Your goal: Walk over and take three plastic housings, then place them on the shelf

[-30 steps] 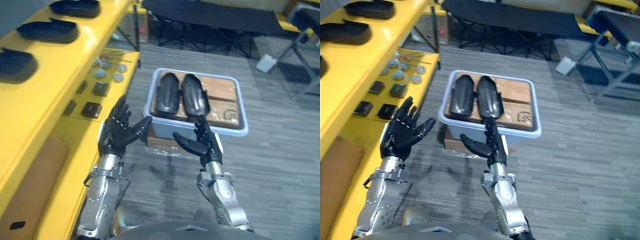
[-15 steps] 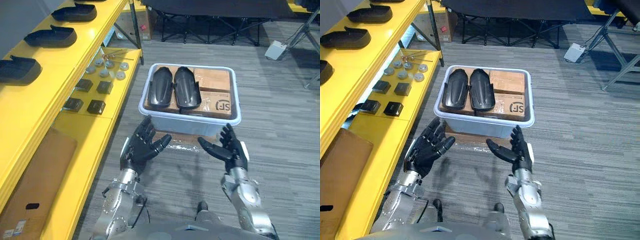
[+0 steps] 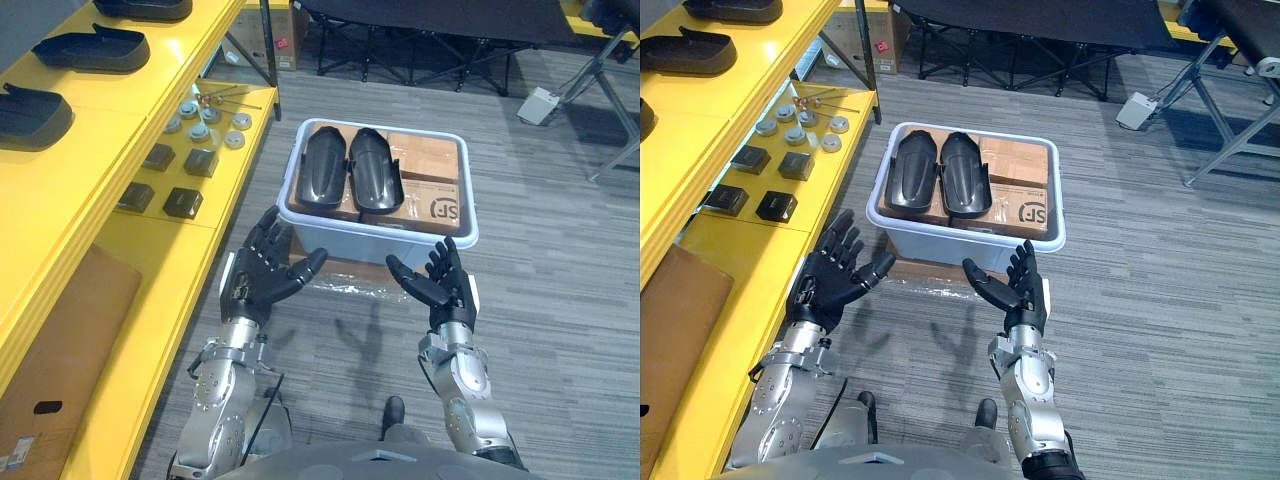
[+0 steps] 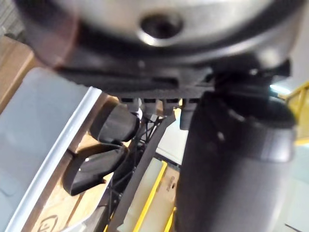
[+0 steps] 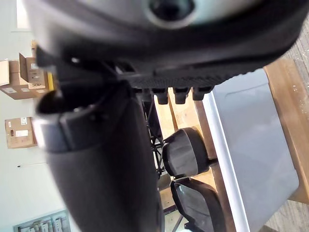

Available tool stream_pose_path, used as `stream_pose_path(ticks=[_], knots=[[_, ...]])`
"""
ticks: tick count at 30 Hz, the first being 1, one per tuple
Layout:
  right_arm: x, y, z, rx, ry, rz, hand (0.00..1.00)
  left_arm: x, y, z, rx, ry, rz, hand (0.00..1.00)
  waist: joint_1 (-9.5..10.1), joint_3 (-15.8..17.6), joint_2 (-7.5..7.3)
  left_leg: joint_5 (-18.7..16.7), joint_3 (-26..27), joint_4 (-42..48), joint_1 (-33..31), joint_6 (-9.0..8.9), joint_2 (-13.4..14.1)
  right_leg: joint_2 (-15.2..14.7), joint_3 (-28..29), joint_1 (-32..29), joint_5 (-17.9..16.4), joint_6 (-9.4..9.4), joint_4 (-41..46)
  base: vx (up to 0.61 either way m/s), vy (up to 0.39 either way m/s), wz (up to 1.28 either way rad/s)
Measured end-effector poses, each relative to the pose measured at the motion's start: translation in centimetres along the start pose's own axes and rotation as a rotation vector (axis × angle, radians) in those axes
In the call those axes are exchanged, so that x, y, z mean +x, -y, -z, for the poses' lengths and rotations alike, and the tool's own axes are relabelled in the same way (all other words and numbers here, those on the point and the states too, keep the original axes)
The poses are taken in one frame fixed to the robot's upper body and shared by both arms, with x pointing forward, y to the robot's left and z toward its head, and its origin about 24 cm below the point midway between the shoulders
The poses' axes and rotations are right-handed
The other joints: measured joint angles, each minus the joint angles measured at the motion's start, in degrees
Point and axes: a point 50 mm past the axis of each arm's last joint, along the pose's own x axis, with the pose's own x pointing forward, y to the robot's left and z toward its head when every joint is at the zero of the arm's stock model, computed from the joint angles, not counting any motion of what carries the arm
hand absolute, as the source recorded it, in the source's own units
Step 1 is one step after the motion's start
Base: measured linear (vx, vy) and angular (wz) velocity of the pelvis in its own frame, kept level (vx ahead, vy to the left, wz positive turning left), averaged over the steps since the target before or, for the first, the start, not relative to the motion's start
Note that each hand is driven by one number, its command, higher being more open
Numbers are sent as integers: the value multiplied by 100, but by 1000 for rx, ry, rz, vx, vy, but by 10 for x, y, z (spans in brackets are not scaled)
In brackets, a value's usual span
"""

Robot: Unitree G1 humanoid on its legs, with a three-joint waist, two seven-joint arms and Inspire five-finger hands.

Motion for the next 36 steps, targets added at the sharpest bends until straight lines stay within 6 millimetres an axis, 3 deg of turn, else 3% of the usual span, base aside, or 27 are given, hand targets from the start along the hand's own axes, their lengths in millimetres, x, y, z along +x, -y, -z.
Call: stream_pose_path(ticks=[4, 6, 8, 11, 14, 18, 20, 28, 30, 31, 33, 35, 36], knots=[[-1, 8, 14, -7, -81, 2, 100, 2, -25, 15, -41, -59, -125, 100, 0, -30, -22, 50, 156, -194, 242, -15, 26, 8, 112, 74, 0, -1, -5, -6, -15, -17], [-1, 13, 27, 6, -170, 1, 100, -1, -47, 30, -65, -122, -232, 100, -31, -45, -27, 210, 257, -502, 543, -53, 18, 10, 128, 170, 1, -4, -5, -12, -42, -14], [-2, 18, 33, 0, -225, -11, 100, -4, -55, 37, -93, -151, -278, 100, -57, -49, -21, 360, 261, -753, 692, -79, 8, 21, 97, 226, 0, -8, -11, -30, -57, -1], [-1, 19, 31, -12, -224, -29, 100, -3, -53, 34, -106, -137, -269, 100, -63, -57, -31, 489, 231, -958, 732, -98, -1, 32, -20, 233, -13, -28, -10, -59, -36, 13], [5, 12, 21, -45, -173, -62, 100, -4, -46, 19, -108, -68, -246, 100, -17, -93, -72, 612, 257, -1215, 888, -115, 1, 56, -38, 229, -68, -114, -6, -58, -33, -1], [15, -5, -19, -43, 7, -136, 100, 2, -42, -17, -106, 91, -210, 100, -9, -268, -80, 683, 268, -1279, 904, -165, 82, 136, -58, 185, -58, -101, -5, -11, -38, -3], [20, -7, -28, -52, 40, -145, 100, 2, -42, -22, -106, 110, -208, 100, -8, -375, -61, 683, 272, -1281, 919, -176, 95, 151, -58, 218, -46, -88, -7, 52, -30, -2], [12, -9, -16, -35, -15, -150, 100, -12, -40, -6, -145, 52, -239, 100, 4, -383, -50, 434, 380, -1109, 969, -169, 112, 136, -39, 221, -55, -126, 126, 10, 9, -8], [9, -6, -13, -37, -28, -136, 100, -13, -35, -2, -152, 32, -209, 100, 16, -361, -19, 239, 327, -806, 864, -132, 146, 102, -208, 93, -168, -295, 502, -22, 23, -2], [9, -6, -13, -38, -31, -118, 100, -12, -32, -1, -154, 19, -183, 100, 14, -326, -8, 80, 244, -544, 753, -62, 145, 40, -341, -87, -263, -440, 931, -82, 68, -8], [7, -3, -10, -34, -38, -89, 100, -10, -26, 1, -143, -3, -142, 100, -2, -202, 4, -85, 208, -268, 710, 20, 172, -135, -499, -537, -289, -523, 2043, -121, 99, -6], [-5, 2, 2, -24, -83, -57, 100, -10, -27, 1, -102, -31, -97, 100, -27, -96, -110, -97, 122, -270, 790, 97, 108, -299, -339, -828, -105, -705, 2772, -91, 113, 14], [-7, 3, 5, -21, -93, -54, 100, -10, -28, 0, -92, -33, -92, 100, -18, -80, -143, -84, 107, -296, 802, 137, 117, -318, -268, -874, -70, -681, 2839, -52, 59, 14]])
